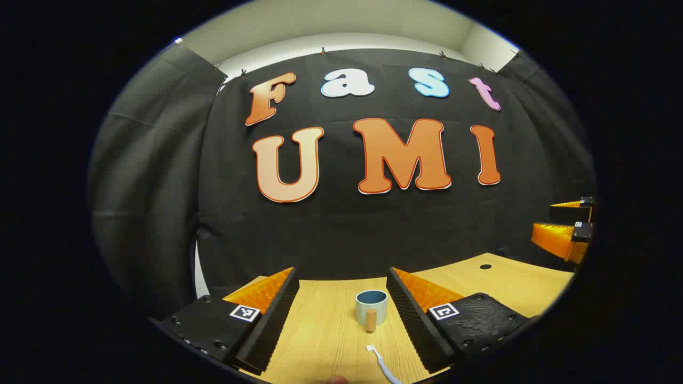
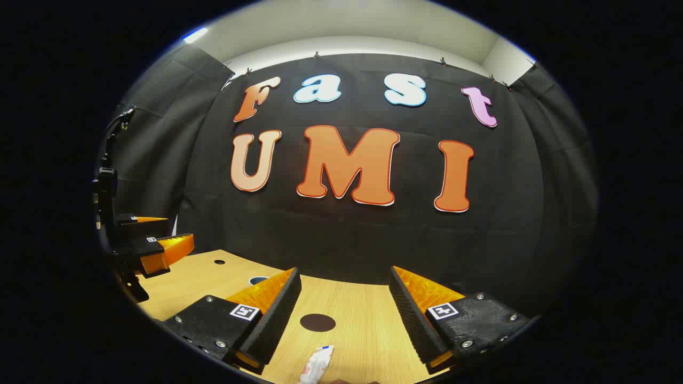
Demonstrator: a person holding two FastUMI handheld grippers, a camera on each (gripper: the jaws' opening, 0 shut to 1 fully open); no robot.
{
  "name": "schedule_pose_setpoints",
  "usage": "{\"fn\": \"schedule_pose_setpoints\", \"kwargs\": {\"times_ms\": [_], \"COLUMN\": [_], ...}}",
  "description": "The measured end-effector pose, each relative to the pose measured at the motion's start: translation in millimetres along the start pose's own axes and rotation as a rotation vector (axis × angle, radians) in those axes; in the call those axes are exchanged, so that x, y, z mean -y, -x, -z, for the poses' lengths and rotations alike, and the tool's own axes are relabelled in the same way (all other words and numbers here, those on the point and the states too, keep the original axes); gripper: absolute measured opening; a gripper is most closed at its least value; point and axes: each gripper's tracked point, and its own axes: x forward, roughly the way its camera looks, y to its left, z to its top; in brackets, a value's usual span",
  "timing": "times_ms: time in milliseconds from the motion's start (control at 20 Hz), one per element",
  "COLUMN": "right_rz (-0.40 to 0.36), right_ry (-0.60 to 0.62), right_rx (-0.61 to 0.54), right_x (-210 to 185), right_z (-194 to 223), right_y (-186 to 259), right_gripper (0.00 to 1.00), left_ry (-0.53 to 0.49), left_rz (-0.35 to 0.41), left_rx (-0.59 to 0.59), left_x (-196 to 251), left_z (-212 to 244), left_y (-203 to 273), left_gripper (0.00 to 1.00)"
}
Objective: Put the toothbrush and toothpaste on the desktop into the cup, then pick up the cup and place it on the coaster on the desktop.
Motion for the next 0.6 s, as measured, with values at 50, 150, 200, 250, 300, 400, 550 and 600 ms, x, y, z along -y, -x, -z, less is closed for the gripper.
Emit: {"fn": "schedule_pose_setpoints", "kwargs": {"times_ms": [50, 150, 200, 250, 300, 400, 550, 600], "right_rz": [-0.003, -0.011, -0.016, -0.022, -0.024, -0.021, -0.026, -0.030], "right_ry": [0.002, 0.008, 0.009, 0.010, 0.013, 0.019, -0.001, -0.005], "right_rx": [-0.004, -0.011, -0.015, -0.017, -0.018, -0.025, -0.040, -0.042], "right_x": [-1, -5, -7, -10, -11, -12, -14, -16], "right_z": [1, 3, 5, 5, 5, 8, 15, 16], "right_y": [1, 0, 0, 0, 0, 0, 1, 2], "right_gripper": [0.99, 0.99, 0.99, 0.99, 0.99, 0.99, 0.99, 0.99], "left_ry": [-0.002, -0.006, -0.004, 0.002, 0.007, 0.010, 0.008, 0.008], "left_rz": [0.003, 0.014, 0.018, 0.022, 0.025, 0.022, 0.022, 0.021], "left_rx": [0.001, 0.004, 0.006, 0.007, 0.008, 0.001, -0.003, -0.003], "left_x": [3, 9, 12, 13, 15, 16, 18, 19], "left_z": [-1, -4, -7, -7, -7, -5, -3, -1], "left_y": [1, -1, -1, 0, 1, 0, 2, 3], "left_gripper": [0.99, 0.99, 0.99, 0.99, 0.99, 0.99, 0.99, 0.99]}}
